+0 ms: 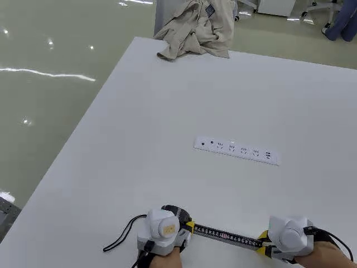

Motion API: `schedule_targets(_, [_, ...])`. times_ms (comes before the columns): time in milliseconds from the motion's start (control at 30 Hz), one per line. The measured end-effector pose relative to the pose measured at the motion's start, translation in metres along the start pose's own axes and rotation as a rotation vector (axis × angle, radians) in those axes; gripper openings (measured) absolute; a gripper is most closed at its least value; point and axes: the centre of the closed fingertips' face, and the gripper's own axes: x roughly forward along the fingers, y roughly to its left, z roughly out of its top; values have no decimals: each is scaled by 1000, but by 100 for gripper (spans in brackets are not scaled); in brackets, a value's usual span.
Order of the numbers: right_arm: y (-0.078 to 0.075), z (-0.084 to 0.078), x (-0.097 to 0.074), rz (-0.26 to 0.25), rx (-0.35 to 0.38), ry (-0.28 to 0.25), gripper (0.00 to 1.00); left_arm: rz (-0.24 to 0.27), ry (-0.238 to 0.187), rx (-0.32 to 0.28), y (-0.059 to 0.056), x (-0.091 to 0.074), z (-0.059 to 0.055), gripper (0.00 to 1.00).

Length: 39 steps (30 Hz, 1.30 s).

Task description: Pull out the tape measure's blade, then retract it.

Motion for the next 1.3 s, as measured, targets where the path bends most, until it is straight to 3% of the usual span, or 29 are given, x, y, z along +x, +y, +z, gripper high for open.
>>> schedule_targets(1300, [5,25,12,41,-1,-21,14,-8,4,8,0,1,-1,59])
